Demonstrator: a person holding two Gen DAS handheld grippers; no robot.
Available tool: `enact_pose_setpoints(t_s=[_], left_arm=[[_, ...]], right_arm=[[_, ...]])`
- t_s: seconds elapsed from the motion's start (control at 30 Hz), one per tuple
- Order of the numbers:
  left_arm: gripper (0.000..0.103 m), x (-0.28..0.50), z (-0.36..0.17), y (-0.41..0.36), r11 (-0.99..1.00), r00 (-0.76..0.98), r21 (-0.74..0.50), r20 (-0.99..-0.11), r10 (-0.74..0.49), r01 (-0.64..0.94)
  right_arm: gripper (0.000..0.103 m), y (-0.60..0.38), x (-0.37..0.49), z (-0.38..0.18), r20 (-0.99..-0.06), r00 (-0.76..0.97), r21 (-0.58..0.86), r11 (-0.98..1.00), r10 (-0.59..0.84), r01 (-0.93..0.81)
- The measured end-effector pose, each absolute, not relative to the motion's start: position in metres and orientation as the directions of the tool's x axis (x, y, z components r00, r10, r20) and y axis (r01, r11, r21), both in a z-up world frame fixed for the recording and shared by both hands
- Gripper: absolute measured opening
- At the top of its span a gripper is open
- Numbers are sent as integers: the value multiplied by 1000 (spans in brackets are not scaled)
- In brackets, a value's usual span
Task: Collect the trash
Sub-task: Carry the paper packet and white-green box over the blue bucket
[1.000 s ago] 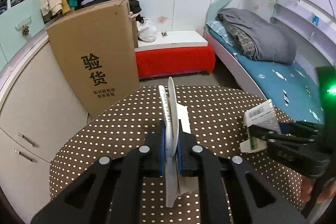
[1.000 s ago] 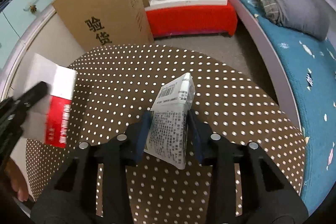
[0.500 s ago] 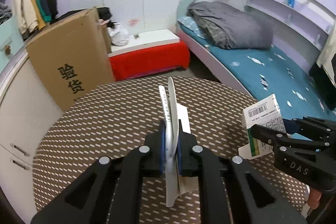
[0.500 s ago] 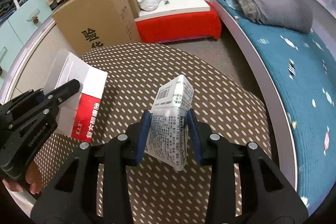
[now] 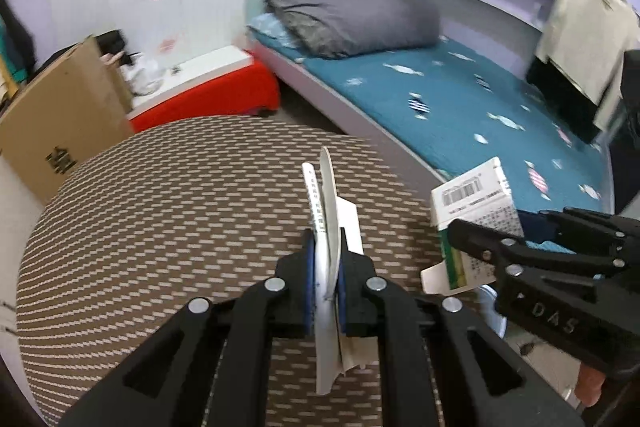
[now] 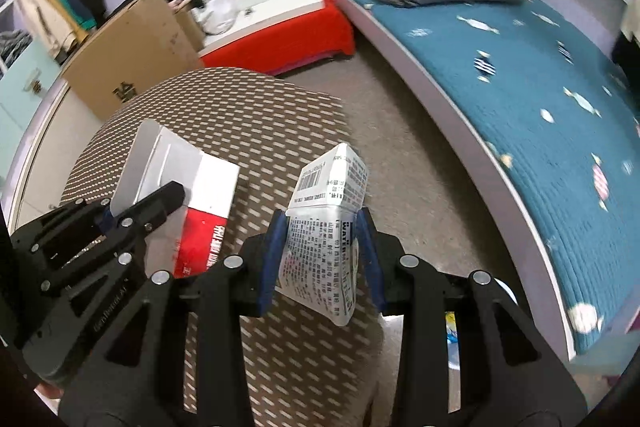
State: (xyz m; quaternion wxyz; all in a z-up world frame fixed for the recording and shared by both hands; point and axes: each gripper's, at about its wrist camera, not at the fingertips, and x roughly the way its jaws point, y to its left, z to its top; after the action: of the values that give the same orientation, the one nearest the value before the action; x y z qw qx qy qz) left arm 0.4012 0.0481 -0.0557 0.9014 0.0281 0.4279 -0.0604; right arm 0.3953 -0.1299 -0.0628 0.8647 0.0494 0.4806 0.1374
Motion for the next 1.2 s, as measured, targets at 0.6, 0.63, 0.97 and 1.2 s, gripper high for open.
enact_pose_setpoints(t_s=[0.6, 0.63, 0.97, 1.2], left_arm=[[9, 340, -101, -162, 893, 507, -11, -820, -266, 450], [9, 336, -106, -172, 886, 495, -13, -826, -271, 463], [14, 317, -159, -265, 813, 379, -24, -876, -298, 582], [55, 324, -181, -279, 826, 367, 18, -901, -231, 564]], right_arm=[[36, -311, 299, -106, -853, 510, 219, 963, 112, 156], [36, -323, 292, -111, -856, 505, 223, 959, 105, 178], [37, -401, 254, -160, -901, 431, 205, 915, 38, 348], [37, -421, 244, -182, -925, 381, 166, 903, 3, 397]])
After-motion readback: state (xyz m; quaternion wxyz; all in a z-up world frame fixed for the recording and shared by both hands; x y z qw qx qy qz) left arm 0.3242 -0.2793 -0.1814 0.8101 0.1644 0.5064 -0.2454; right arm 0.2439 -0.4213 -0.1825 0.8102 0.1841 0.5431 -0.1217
